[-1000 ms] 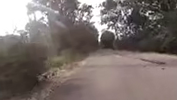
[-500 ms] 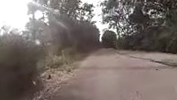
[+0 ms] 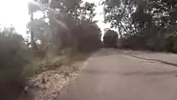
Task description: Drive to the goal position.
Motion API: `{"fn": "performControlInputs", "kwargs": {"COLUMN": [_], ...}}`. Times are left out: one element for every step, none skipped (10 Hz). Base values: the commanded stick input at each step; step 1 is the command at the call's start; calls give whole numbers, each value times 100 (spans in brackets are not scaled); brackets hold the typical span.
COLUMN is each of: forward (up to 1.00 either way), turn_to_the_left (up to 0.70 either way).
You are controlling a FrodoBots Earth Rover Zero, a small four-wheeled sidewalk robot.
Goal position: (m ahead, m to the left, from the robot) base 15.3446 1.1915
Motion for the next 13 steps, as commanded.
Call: {"fn": "performControlInputs", "kwargs": {"forward": [100, 100, 100, 100, 100, 100, 100, 100, 100, 100, 100, 100, 100], "turn_to_the_left": [-40, -35, -13, 0, 0, 0, 0, 0, 0, 0, 0, 0, 0]}}
